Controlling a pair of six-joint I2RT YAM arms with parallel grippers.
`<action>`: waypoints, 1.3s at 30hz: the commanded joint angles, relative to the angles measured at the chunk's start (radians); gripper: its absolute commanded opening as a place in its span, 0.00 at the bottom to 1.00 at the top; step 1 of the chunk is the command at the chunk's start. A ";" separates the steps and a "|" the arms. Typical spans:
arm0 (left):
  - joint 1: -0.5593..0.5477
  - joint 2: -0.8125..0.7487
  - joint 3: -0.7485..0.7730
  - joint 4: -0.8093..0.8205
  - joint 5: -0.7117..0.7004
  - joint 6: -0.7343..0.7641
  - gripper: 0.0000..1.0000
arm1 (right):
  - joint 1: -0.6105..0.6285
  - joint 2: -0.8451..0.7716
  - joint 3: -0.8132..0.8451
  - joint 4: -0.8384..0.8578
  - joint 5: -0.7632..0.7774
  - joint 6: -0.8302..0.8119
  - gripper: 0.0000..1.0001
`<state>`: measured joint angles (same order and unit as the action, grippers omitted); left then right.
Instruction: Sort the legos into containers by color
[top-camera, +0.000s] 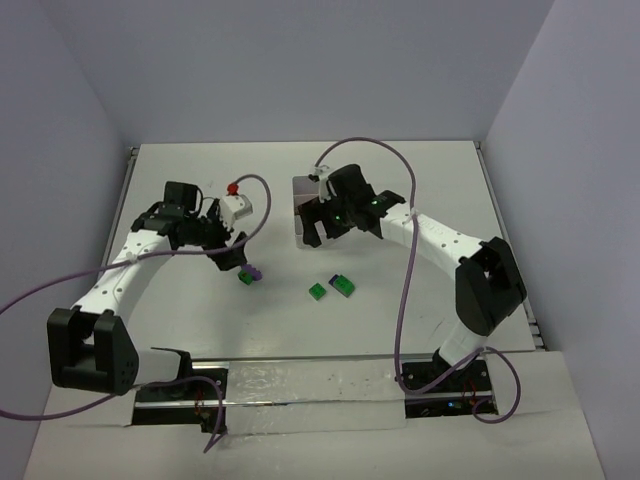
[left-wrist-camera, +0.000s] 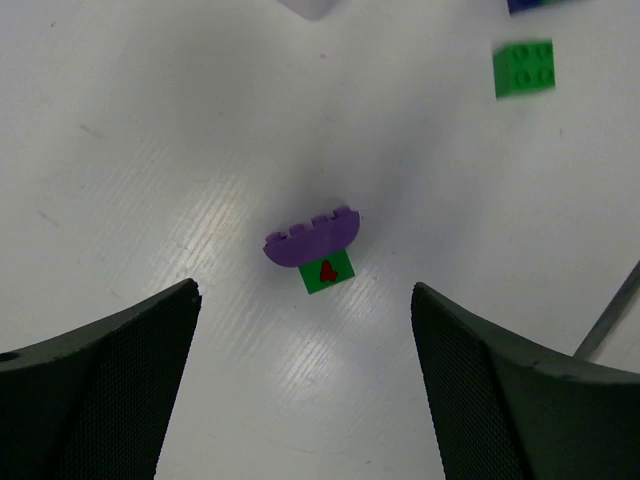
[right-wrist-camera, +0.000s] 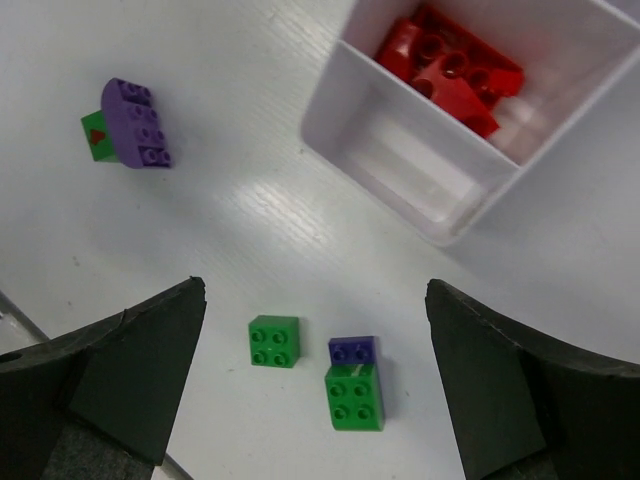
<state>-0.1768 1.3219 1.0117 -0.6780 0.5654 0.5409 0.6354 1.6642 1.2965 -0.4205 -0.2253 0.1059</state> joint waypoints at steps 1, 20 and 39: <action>-0.006 -0.084 -0.065 -0.154 0.130 0.558 0.95 | -0.067 -0.056 -0.006 -0.010 -0.060 -0.012 0.98; -0.012 0.350 0.117 -0.293 0.136 1.196 0.93 | -0.170 -0.102 -0.042 -0.042 -0.268 0.005 1.00; -0.095 0.421 0.047 -0.150 0.064 1.133 0.72 | -0.190 -0.070 -0.046 -0.037 -0.397 0.046 1.00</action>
<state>-0.2552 1.7269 1.0611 -0.8295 0.6219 1.6558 0.4522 1.5993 1.2495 -0.4660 -0.5692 0.1380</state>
